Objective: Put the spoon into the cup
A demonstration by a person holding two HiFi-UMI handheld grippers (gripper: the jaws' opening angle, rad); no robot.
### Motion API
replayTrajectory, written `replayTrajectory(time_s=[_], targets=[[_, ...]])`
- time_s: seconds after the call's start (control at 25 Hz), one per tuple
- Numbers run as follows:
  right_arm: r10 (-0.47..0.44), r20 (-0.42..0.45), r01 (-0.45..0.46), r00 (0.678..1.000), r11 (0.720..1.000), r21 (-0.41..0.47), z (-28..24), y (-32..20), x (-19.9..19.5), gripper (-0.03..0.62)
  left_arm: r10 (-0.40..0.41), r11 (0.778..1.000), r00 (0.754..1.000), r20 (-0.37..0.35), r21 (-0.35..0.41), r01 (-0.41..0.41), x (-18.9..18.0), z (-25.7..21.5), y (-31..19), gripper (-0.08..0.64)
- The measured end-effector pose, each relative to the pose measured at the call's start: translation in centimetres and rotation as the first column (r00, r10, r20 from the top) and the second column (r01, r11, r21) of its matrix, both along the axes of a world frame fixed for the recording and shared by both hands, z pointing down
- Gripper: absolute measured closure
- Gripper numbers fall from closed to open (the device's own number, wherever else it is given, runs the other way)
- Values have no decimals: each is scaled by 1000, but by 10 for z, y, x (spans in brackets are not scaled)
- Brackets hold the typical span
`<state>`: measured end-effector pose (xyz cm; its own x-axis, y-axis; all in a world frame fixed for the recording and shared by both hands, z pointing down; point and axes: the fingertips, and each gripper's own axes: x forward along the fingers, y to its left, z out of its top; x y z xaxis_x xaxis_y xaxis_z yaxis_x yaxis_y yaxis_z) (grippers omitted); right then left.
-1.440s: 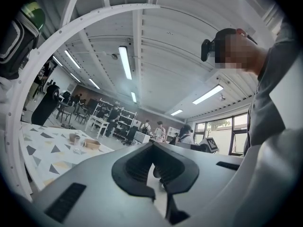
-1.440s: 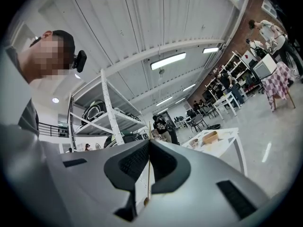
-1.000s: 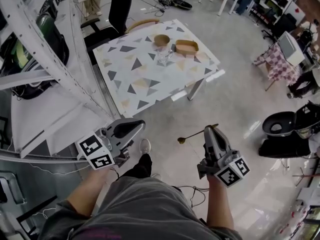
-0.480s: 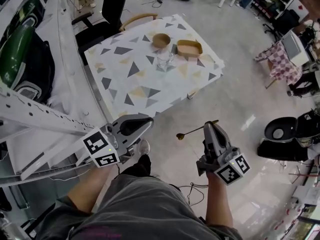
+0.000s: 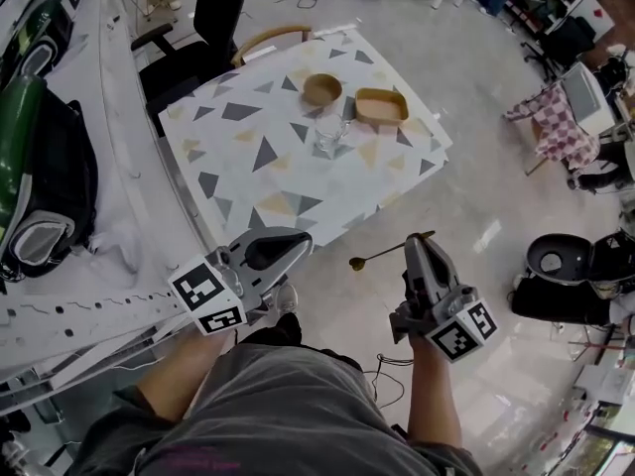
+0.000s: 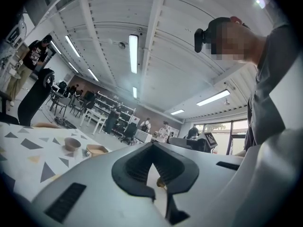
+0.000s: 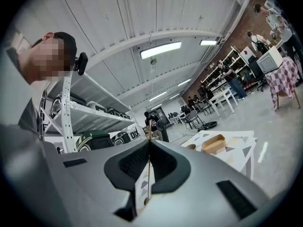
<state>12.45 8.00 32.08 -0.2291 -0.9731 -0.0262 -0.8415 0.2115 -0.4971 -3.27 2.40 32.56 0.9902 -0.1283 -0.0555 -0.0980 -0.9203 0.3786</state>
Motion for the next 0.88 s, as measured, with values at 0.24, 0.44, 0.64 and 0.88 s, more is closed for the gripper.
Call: replayTrajectory(time_s=[0.24,0.44,0.64,0.88], targets=[[-6,-6,6,1000,1000,11,-6,-29,1,571,4,1000,1000,-10,-11,-4,5,0,-16,545],[-16,-7,16,1000,1000,17,-9,-48,1,571,-14,1000,1000,-12,-12,13,4,-1,-27,545],[-32,-5,32,999,999,23,-8,-69,8,571,-56,998,998,-5,-13,56,0,2,-43,545],[-84,7,84,996,996,22,-4,-106,22,571,-136,990,991,16,-17,137,-1,7,-70,545]])
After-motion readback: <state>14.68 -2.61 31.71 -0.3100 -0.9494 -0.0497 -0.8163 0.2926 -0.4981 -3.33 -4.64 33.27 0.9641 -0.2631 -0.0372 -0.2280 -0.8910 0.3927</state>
